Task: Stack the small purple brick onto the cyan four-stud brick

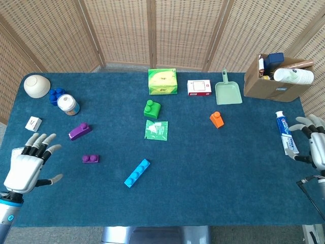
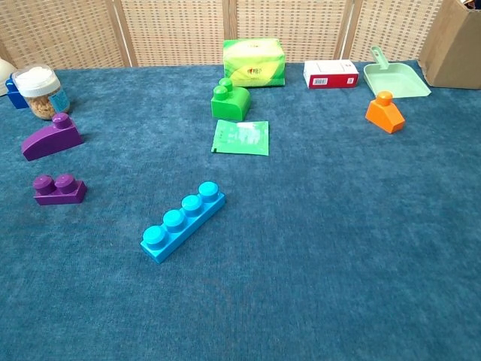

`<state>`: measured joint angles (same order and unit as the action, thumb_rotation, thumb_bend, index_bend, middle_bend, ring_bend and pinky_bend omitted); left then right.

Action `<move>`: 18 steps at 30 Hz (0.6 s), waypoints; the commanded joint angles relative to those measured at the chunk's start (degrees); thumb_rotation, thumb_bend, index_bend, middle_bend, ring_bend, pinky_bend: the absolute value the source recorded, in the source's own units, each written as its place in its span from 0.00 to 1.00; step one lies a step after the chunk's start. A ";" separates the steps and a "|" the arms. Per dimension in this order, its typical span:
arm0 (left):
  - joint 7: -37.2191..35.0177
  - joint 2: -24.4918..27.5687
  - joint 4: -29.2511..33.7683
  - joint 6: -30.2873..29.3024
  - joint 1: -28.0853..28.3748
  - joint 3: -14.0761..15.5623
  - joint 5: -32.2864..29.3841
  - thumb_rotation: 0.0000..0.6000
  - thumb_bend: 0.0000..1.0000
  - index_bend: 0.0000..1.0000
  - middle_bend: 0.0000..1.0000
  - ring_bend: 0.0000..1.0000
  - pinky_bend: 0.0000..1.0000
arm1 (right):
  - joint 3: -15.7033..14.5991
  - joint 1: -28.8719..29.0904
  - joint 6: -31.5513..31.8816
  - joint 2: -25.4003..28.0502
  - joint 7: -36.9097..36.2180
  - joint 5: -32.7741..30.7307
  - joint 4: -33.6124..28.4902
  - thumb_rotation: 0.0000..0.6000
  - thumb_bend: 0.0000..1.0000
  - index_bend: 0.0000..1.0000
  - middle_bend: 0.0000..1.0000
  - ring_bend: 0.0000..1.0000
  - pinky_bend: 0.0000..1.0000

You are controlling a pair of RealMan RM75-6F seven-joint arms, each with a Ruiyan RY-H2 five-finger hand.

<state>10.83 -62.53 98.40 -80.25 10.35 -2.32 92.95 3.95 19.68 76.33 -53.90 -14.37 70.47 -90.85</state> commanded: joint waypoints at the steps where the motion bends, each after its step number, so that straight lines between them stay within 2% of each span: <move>1: 0.13 0.18 -0.04 0.83 0.62 0.32 0.30 0.81 0.11 0.24 0.11 0.00 0.00 | 0.39 -1.25 0.92 0.13 0.69 0.25 -0.76 1.00 0.19 0.35 0.19 0.08 0.11; 12: 0.62 0.45 -0.94 4.77 2.89 1.17 -0.38 0.81 0.11 0.25 0.11 0.00 0.00 | 1.56 -4.13 1.60 -1.15 0.34 1.18 -0.53 1.00 0.19 0.35 0.19 0.07 0.11; 18: 3.75 0.32 -0.30 7.12 3.59 0.80 -3.96 0.81 0.11 0.24 0.09 0.00 0.00 | 2.27 -4.79 1.26 -1.55 0.18 1.81 -0.24 1.00 0.19 0.35 0.19 0.07 0.11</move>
<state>13.84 -62.10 97.86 -73.70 13.70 -1.36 89.75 6.21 14.92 77.62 -55.42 -14.19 72.25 -91.11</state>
